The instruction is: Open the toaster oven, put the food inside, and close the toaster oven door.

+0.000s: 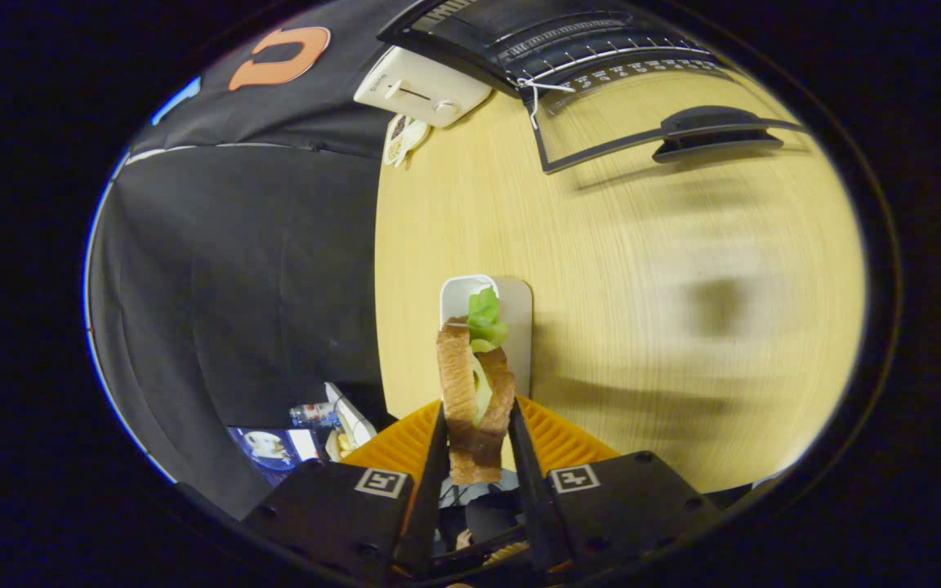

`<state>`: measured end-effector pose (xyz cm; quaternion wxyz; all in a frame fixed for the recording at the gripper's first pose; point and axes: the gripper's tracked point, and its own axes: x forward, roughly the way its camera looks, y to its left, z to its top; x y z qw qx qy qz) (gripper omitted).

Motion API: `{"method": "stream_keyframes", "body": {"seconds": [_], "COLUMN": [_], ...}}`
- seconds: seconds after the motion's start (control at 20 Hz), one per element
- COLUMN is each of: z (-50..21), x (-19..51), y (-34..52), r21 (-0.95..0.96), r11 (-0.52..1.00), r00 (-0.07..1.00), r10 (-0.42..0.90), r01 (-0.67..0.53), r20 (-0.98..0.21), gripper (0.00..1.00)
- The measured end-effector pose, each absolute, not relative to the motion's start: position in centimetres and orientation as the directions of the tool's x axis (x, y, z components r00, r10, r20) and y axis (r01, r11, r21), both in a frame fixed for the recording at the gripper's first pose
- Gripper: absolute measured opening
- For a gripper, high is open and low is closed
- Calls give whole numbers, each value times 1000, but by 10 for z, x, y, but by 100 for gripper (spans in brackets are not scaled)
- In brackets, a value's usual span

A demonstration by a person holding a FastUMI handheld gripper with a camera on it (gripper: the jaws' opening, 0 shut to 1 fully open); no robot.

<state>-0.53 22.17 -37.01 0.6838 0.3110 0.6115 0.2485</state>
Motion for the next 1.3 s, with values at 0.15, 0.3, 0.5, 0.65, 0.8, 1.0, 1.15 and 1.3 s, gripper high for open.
{"method": "stream_keyframes", "body": {"seconds": [0.15,0.3,0.5,0.65,0.8,1.0,1.15,1.3], "z": [-369,-356,-320,-287,-258,-238,-246,-252], "x": [-6,-6,-7,-2,14,51,83,118], "y": [221,217,210,197,174,125,89,67], "r21": [716,724,761,784,802,815,820,869], "r11": [698,690,649,619,594,580,569,474], "r00": [117,126,135,179,271,434,559,664], "r10": [710,717,753,777,783,737,661,605], "r01": [17,16,8,-45,-63,-11,61,142], "r20": [-695,-686,-644,-603,-559,-518,-500,-439], "gripper": [42,37,36,36,36,36,36,36]}}
